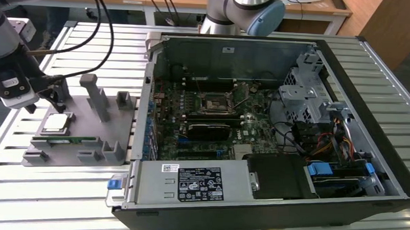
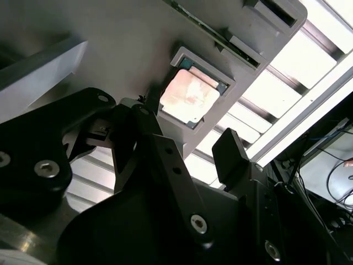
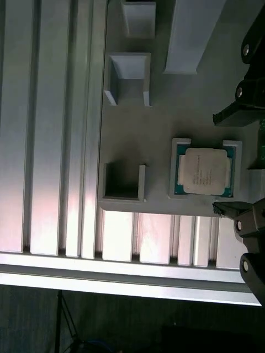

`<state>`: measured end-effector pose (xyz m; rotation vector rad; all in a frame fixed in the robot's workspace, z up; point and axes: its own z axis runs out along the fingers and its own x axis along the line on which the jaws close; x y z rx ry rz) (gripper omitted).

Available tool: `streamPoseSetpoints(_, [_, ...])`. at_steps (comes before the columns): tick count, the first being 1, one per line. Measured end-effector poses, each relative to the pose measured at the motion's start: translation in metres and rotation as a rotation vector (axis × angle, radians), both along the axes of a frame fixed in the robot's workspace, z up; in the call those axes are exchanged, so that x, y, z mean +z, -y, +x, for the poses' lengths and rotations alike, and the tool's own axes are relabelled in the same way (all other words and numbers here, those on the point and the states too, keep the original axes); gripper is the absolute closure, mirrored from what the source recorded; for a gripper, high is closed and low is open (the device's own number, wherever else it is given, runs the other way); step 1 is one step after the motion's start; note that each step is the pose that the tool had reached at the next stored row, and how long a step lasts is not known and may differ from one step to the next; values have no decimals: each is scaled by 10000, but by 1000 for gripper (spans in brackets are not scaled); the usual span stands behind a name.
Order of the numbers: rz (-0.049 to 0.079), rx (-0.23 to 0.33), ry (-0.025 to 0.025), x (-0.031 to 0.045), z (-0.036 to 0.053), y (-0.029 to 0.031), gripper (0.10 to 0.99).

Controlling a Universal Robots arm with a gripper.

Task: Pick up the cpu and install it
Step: 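Pick up the cpu and move it towards the insertion slot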

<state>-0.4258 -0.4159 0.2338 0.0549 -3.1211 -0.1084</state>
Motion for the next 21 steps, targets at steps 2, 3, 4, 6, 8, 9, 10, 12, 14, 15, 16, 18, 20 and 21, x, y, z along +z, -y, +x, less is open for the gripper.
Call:
streamPoseSetpoints(2, [-1, -3, -2, -35, 0, 0, 435])
streamPoseSetpoints(3, [-2, -4, -1, -53, 0, 0, 435])
streamPoseSetpoints(4, [-5, -4, -1, -70, 0, 0, 435])
streamPoseSetpoints(6, [-6, -4, 0, -97, 0, 0, 435])
streamPoseSetpoints(8, [-7, -4, -1, -120, 0, 0, 435])
streamPoseSetpoints(9, [-7, -4, -1, -131, 0, 0, 435])
streamPoseSetpoints(10, [-6, -4, 0, -144, 0, 0, 435])
streamPoseSetpoints(12, [-7, -4, -2, -173, 0, 0, 435])
streamPoseSetpoints(14, [-7, -4, -1, -204, 0, 0, 435])
streamPoseSetpoints(15, [-6, -4, 0, -219, 0, 0, 435])
streamPoseSetpoints(16, [-7, -4, 0, -232, 0, 0, 424])
streamPoseSetpoints(18, [-9, -4, -1, -274, -2, 0, 365])
streamPoseSetpoints(20, [-10, -5, 0, -304, -6, 0, 365])
streamPoseSetpoints(21, [-12, -6, -2, -334, -15, 0, 365])
